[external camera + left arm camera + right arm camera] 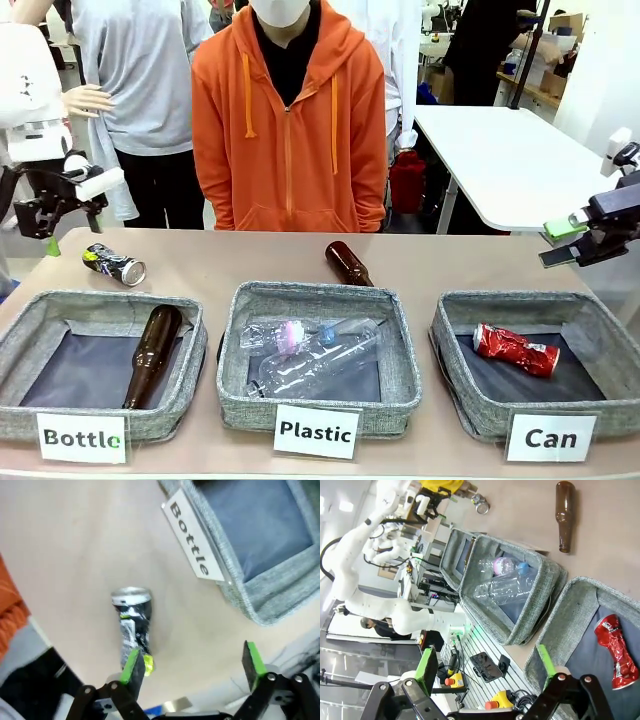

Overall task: Sort the can waste into the basket.
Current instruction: Pick up the can waste from the table and place it in the right Fabric basket.

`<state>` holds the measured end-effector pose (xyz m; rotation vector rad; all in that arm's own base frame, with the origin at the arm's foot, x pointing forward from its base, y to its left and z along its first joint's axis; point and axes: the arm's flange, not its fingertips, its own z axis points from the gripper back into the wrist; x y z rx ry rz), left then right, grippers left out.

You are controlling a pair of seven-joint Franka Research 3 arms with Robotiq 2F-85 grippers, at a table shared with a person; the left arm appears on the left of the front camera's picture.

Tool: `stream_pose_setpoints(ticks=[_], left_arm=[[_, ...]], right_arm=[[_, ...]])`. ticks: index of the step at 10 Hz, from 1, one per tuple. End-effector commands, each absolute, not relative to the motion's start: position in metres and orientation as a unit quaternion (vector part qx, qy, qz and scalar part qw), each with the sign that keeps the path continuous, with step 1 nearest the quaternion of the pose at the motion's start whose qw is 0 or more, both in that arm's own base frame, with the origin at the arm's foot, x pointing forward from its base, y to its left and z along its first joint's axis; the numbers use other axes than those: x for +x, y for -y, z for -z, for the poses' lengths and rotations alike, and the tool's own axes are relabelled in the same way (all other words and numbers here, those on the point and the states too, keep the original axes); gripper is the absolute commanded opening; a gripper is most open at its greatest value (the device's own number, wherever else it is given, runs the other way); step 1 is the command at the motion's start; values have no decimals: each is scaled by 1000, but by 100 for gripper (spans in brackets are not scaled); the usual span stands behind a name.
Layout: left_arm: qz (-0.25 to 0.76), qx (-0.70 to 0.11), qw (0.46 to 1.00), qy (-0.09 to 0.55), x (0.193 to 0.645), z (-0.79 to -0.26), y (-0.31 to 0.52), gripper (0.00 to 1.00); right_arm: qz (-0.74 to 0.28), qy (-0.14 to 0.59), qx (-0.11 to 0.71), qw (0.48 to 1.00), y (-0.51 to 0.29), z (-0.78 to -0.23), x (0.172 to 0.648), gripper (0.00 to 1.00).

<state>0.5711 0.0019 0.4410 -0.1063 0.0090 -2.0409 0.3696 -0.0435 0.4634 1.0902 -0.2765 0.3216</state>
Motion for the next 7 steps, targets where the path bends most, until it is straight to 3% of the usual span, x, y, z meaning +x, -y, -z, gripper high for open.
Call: stream_pose_setpoints(ticks=[1,3,4,7], left_arm=[[828,-47,558,-14,571,-437,-9,100],[828,-47,558,-14,571,-437,-9,100],[846,-46,531,-6,571,-439,-4,100],[825,8,557,91,618,-398,-10,100]], right_arm=[[-161,134,515,831,45,-465,371,99],[-161,134,515,831,45,-465,371,99],[-161,134,515,831,45,-465,371,99],[-161,134,515,831,45,-465,371,99]])
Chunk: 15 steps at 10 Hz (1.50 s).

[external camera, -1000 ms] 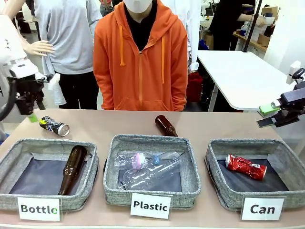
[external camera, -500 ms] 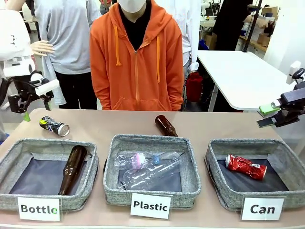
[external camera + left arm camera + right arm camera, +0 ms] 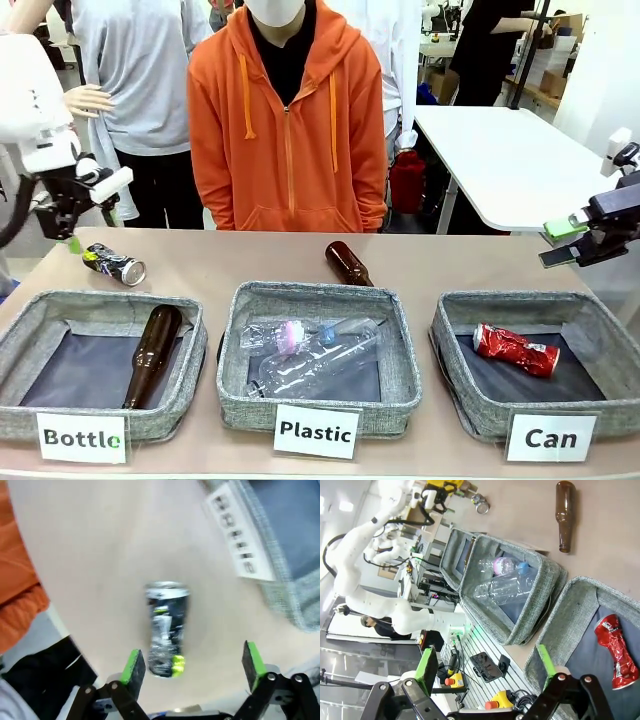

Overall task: Sort the can waste into the basket.
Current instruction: Pick up the can waste from the table and place it in the right Fabric basket.

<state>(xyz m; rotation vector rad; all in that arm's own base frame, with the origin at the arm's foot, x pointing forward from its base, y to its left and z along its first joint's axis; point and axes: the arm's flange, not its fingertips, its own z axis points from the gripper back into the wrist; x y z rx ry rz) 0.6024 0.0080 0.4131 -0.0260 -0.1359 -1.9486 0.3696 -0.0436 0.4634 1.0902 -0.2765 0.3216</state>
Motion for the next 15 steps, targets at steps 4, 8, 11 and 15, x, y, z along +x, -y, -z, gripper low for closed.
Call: stream_pose_setpoints(ticks=[4,8,11,15], left_arm=[[835,28,549,18,631,-360,-4,100],[836,2,549,0,649,-330,1,100],[831,6,556,-10,654,-322,-1,100],[832,7,553,-29,659,-321,2,5]], right_arm=[[-161,134,515,831,45,-465,371,99],[-161,134,515,831,45,-465,371,99],[-161,134,515,831,45,-465,371,99],[-161,134,515,831,45,-465,371,99]])
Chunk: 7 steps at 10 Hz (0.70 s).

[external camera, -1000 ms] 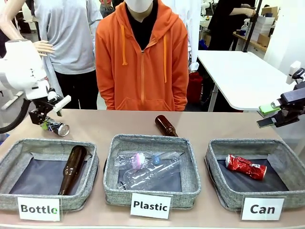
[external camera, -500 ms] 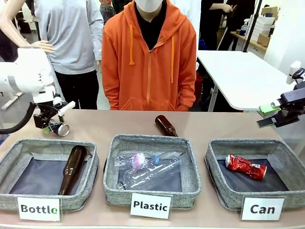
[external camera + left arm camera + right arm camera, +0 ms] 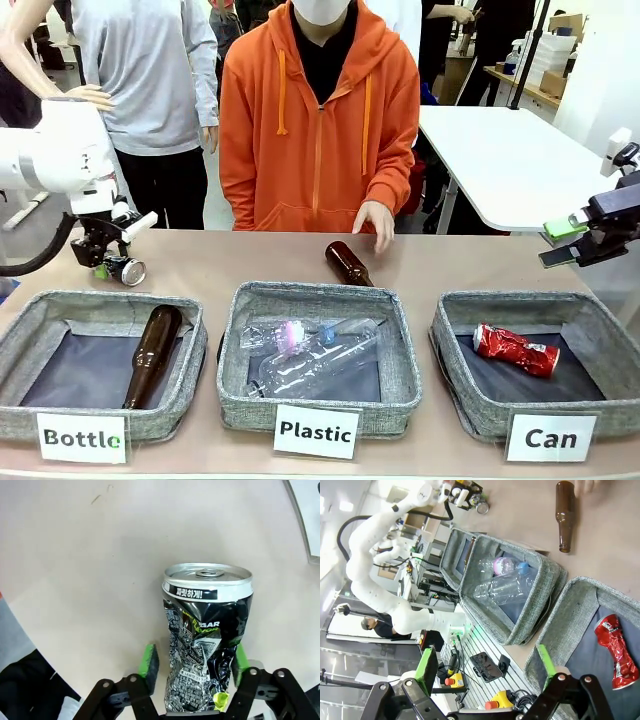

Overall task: Sort the can waste into the basket.
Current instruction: Pick up the can waste from the table and place it in the right Fabric basket.

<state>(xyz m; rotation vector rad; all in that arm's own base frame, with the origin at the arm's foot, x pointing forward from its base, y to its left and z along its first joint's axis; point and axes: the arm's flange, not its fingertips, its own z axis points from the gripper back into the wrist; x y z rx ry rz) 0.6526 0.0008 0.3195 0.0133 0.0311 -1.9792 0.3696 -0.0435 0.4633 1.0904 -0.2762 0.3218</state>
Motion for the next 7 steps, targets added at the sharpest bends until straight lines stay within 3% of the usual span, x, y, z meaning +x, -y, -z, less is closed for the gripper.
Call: stream_pose_setpoints(ticks=[1,4,7], left_arm=[[832,7,554,-28,658,-320,1,0],[832,4,555,-24,660,-321,1,3],[815,-6,579,0,651,-341,-5,0]], right_arm=[[-161,134,515,831,45,-465,371,99],[-161,134,515,831,45,-465,371,99],[-161,134,515,831,45,-465,371,99]])
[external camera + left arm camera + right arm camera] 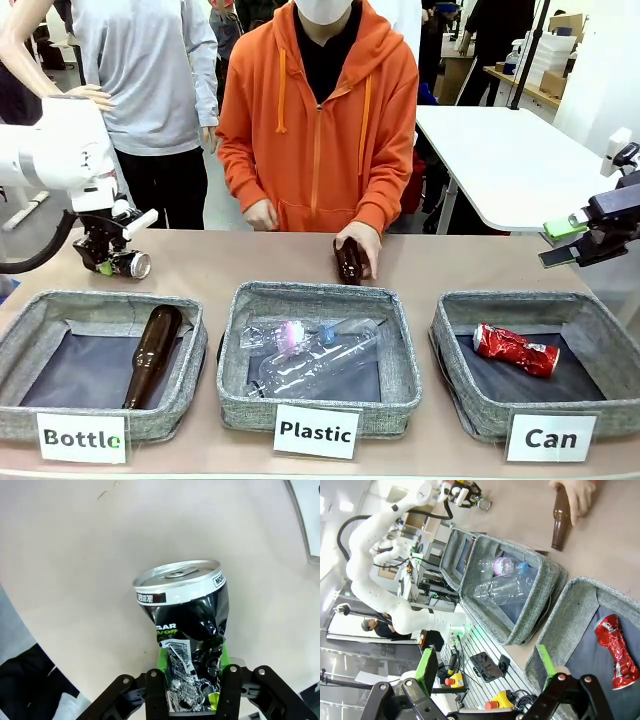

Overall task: Sort the can waste into the basket.
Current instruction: Pick up the can waste from the table and place it in the right Fabric basket.

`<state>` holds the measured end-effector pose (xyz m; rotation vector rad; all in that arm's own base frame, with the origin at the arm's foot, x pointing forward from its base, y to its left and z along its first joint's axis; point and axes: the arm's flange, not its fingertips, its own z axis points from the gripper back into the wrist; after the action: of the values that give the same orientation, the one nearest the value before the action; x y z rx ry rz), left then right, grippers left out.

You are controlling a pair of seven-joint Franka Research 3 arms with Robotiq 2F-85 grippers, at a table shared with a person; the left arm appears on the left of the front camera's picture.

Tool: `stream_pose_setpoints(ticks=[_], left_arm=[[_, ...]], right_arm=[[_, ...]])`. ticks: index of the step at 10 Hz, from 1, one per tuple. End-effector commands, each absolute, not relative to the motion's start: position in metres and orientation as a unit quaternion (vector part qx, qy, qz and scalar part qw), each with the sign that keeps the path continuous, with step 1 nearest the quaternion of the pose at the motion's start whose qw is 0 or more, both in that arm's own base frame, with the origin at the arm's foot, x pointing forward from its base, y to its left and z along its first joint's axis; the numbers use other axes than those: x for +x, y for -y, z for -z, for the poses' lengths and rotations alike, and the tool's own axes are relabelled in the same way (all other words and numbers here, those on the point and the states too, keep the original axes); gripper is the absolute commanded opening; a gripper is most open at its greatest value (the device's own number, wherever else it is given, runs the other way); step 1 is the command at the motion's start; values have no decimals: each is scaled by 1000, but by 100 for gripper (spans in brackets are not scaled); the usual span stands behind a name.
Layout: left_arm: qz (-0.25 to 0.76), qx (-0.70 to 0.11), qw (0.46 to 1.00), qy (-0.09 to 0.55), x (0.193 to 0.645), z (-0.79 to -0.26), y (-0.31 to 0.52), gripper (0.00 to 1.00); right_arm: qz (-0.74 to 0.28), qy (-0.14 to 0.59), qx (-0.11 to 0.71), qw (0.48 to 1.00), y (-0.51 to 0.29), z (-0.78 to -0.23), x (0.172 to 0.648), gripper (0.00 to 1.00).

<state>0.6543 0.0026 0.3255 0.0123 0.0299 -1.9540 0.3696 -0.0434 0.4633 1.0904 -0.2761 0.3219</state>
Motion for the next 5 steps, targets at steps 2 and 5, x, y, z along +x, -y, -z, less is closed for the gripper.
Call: stream_pose_setpoints(ticks=[2,5], left_arm=[[775,-82,626,35,591,-416,-21,0],[751,-185,611,166,483,-494,-20,0]], right_arm=[[-161,134,515,831,45,-465,371,99],[-161,134,515,831,45,-465,371,99]])
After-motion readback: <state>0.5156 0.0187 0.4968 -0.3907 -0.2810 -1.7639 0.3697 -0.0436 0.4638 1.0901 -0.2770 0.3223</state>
